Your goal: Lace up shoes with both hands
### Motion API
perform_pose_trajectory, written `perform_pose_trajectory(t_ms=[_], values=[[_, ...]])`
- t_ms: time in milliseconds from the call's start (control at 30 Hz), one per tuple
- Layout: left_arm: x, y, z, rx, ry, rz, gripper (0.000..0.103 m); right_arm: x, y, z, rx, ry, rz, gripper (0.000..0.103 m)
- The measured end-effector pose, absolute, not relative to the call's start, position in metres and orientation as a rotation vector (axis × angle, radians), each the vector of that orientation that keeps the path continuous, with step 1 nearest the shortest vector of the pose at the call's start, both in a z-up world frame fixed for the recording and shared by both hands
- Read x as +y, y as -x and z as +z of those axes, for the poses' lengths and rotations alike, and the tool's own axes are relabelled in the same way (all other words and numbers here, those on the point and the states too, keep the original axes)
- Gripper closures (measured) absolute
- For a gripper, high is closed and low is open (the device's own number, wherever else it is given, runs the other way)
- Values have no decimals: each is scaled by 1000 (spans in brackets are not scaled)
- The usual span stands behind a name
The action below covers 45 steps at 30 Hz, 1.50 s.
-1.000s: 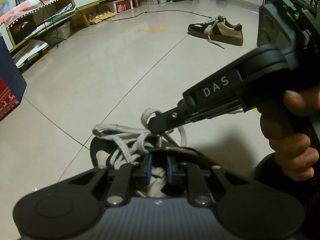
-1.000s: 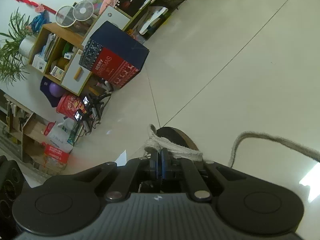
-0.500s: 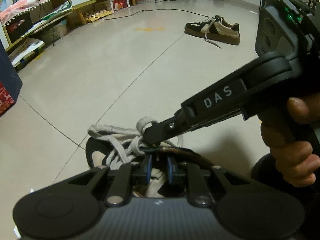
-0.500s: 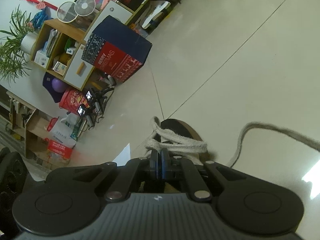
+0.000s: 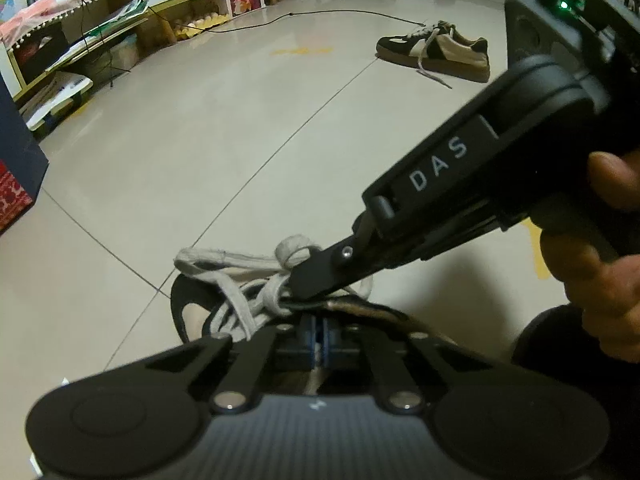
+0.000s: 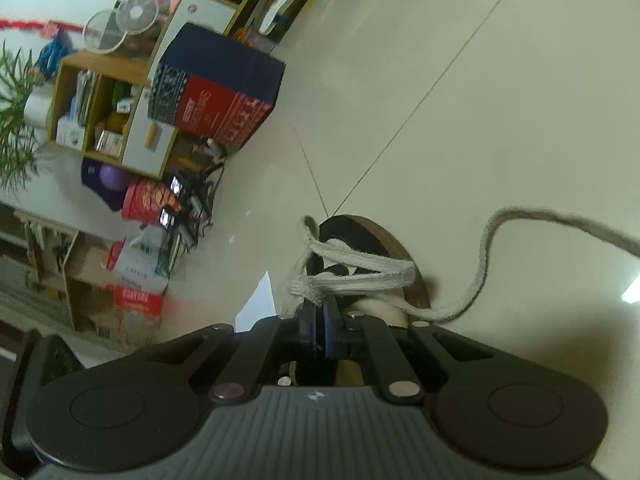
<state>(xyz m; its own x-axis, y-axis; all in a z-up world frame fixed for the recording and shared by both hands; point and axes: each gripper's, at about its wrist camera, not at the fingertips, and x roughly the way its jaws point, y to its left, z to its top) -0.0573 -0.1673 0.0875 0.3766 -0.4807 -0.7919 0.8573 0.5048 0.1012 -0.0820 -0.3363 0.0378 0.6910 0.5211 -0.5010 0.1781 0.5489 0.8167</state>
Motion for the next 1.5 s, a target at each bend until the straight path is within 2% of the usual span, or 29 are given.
perform_pose_trajectory(t_ms=[100, 167, 200, 233, 267, 467, 633, 733, 800, 867, 933, 1200, 1500], values=[[-165, 58, 86, 783, -557, -897, 101, -337, 81, 43, 829, -926, 263, 96], [-163, 58, 85, 781, -557, -892, 101, -339, 86, 49, 823, -860, 273, 89], [-163, 58, 85, 779, -557, -897, 101, -341, 91, 53, 813, -818, 276, 73], [-163, 58, 85, 777, -557, -902, 101, -342, 98, 57, 803, -770, 293, 63], [-162, 57, 86, 774, -557, -907, 101, -343, 105, 61, 793, -720, 317, 63], [-159, 59, 85, 746, -576, -913, 100, -325, 127, 72, 812, -327, 451, 63], [-165, 63, 86, 741, -629, -894, 101, -294, 116, 75, 822, -130, 467, 65], [-168, 65, 86, 735, -664, -886, 101, -280, 110, 72, 841, -59, 443, 76], [-166, 65, 87, 742, -656, -878, 101, -276, 106, 71, 854, -53, 419, 78], [-163, 62, 89, 758, -627, -875, 101, -275, 106, 72, 868, -74, 383, 85], [-162, 63, 91, 767, -620, -868, 101, -273, 107, 72, 880, -80, 346, 96], [-155, 70, 102, 776, -616, -801, 101, -276, 102, 69, 917, -134, 298, 97], [-161, 73, 99, 759, -701, -832, 98, -282, 110, 68, 899, -186, 329, 92]])
